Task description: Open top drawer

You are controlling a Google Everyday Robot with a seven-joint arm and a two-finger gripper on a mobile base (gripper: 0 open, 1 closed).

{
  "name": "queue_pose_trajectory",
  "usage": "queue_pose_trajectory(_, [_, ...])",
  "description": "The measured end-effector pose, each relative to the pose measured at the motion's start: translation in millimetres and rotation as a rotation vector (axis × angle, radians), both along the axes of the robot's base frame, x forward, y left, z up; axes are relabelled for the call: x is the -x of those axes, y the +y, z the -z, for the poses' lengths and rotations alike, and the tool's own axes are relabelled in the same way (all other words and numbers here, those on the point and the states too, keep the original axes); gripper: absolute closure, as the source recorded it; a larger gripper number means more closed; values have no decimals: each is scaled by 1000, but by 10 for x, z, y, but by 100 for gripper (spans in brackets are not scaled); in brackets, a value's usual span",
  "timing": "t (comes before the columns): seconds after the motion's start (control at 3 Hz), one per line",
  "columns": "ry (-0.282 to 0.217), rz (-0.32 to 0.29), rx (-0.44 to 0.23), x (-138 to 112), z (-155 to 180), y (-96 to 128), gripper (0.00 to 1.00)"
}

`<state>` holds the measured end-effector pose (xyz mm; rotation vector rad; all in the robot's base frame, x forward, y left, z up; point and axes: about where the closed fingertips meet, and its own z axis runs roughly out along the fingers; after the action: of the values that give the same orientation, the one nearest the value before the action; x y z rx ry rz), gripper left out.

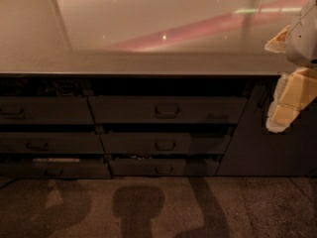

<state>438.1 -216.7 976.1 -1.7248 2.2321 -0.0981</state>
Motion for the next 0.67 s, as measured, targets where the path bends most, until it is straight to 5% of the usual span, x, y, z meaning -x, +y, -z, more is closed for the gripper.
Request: queue_pose_trajectory(0.67, [37, 39, 9, -77, 162, -21, 0])
